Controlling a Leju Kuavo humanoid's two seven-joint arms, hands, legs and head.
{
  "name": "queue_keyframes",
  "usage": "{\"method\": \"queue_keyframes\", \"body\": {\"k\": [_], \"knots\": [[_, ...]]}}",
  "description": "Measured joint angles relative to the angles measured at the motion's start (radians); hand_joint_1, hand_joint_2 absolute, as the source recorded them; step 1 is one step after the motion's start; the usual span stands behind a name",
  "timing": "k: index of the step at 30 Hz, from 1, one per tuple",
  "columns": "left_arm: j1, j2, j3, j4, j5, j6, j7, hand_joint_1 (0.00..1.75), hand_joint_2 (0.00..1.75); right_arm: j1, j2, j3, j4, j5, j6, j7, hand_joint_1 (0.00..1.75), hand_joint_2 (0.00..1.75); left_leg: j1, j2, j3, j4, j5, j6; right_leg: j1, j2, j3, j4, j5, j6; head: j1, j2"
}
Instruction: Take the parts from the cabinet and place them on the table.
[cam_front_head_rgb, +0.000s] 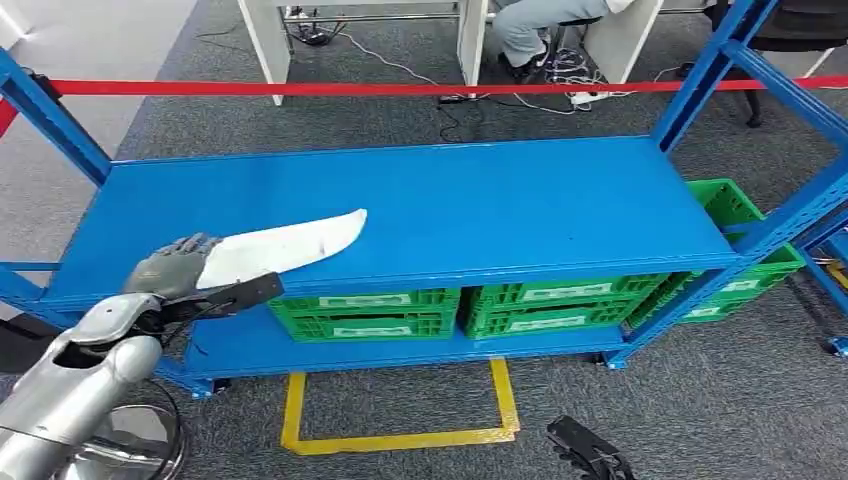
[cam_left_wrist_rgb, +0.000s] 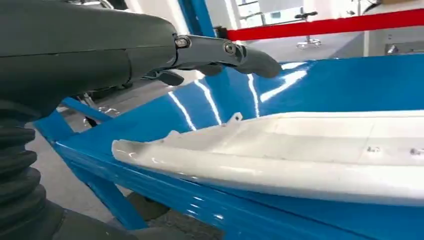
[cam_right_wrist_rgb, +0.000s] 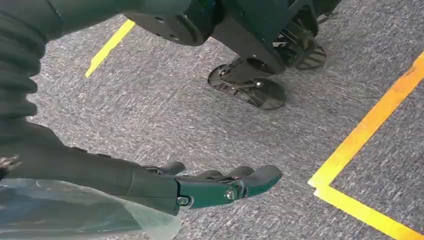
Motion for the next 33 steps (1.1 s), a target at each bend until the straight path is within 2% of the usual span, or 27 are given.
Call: {"method": "queue_keyframes", "body": {"k": [5,12,27,28,29,30,31,33], "knots": [[-0.015,0.000,-0.008,0.027,0.010,0.017,-0.069,0.00,1.75,0.006,0.000,0.000,-0.013,-0.006,0.004,0.001,0.00,1.75,0.000,0.000,0.000,0.000,0.000,0.000,0.000,0.000,0.000,0.000,0.000,0.000,0.000,0.000],[-0.029,-0.002,-0.025,0.051,0.031,0.079,-0.141,0.00,1.75,0.027,0.000,0.004,-0.063,-0.036,-0.003,0.021,0.00,1.75,0.000,0.000,0.000,0.000,0.000,0.000,0.000,0.000,0.000,0.000,0.000,0.000,0.000,0.000],[-0.045,-0.004,-0.049,0.079,0.032,0.084,-0.151,0.00,1.75,0.035,-0.001,0.016,-0.092,-0.053,-0.007,0.025,0.00,1.75,0.000,0.000,0.000,0.000,0.000,0.000,0.000,0.000,0.000,0.000,0.000,0.000,0.000,0.000],[-0.047,-0.004,-0.052,0.081,0.033,0.081,-0.153,0.19,1.75,0.035,-0.002,0.018,-0.095,-0.058,-0.008,0.026,0.00,1.75,0.000,0.000,0.000,0.000,0.000,0.000,0.000,0.000,0.000,0.000,0.000,0.000,0.000,0.000],[-0.048,-0.004,-0.055,0.083,0.034,0.077,-0.154,1.34,1.75,0.035,-0.003,0.019,-0.096,-0.061,-0.011,0.027,0.00,1.75,0.000,0.000,0.000,0.000,0.000,0.000,0.000,0.000,0.000,0.000,0.000,0.000,0.000,0.000],[-0.049,-0.004,-0.057,0.085,0.036,0.075,-0.154,1.69,1.75,0.035,-0.003,0.020,-0.098,-0.063,-0.013,0.027,0.00,1.75,0.000,0.000,0.000,0.000,0.000,0.000,0.000,0.000,0.000,0.000,0.000,0.000,0.000,0.000],[-0.050,-0.004,-0.060,0.087,0.039,0.072,-0.155,1.75,1.75,0.035,-0.003,0.021,-0.099,-0.067,-0.015,0.027,0.00,1.75,0.000,0.000,0.000,0.000,0.000,0.000,0.000,0.000,0.000,0.000,0.000,0.000,0.000,0.000],[-0.051,-0.005,-0.066,0.093,0.041,0.065,-0.156,1.75,1.75,0.035,-0.004,0.025,-0.101,-0.074,-0.019,0.029,0.00,1.75,0.000,0.000,0.000,0.000,0.000,0.000,0.000,0.000,0.000,0.000,0.000,0.000,0.000,0.000]]}}
